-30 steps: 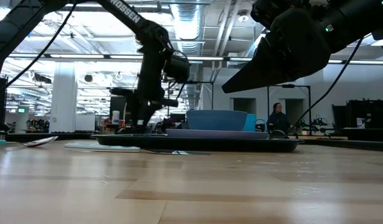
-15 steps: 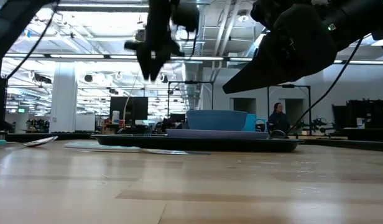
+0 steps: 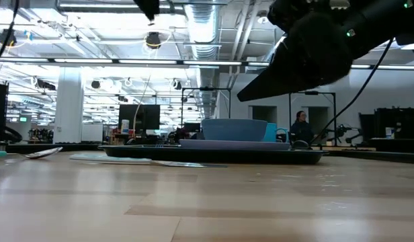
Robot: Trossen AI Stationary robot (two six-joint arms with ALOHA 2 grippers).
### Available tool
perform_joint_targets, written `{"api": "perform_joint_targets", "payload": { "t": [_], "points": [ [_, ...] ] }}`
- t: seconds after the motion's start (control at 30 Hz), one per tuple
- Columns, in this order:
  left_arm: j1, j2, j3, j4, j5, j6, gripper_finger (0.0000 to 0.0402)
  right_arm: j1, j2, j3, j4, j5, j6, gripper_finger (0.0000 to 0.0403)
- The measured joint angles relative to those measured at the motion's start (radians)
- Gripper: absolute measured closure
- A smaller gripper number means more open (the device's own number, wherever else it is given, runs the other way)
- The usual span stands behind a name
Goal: Set up tray
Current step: Put the green spoon on the black napkin to the left of the blue fork
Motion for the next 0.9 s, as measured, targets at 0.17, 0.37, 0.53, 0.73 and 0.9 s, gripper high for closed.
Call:
{"api": "perform_joint_targets", "payload": {
  "t": [0.17,0.37,0.53,0.73,0.9],
  "points": [
    [-0.124,-0.073,-0.039,0.002,0.042,-0.148,0.0292,0.001,0.0,0.0,0.065,-0.008,0.062,0.0303],
    [-0.214,-0.226,-0.311,0.002,0.065,-0.408,0.0292,0.002,0.0,0.005,0.113,-0.11,0.014,0.0303],
    [-0.299,-0.401,-0.698,0.116,0.059,-0.607,0.0292,0.002,0.0,0.017,0.111,-0.123,0.012,0.0303],
    [-0.407,-0.598,-1.137,0.513,0.069,-0.738,0.0292,0.004,0.0,0.017,0.109,-0.123,0.01,0.0303],
    [-0.444,-0.637,-1.378,0.693,0.191,-0.825,0.0292,0.004,0.0,0.017,0.109,-0.123,0.01,0.0303]
  ]
}}
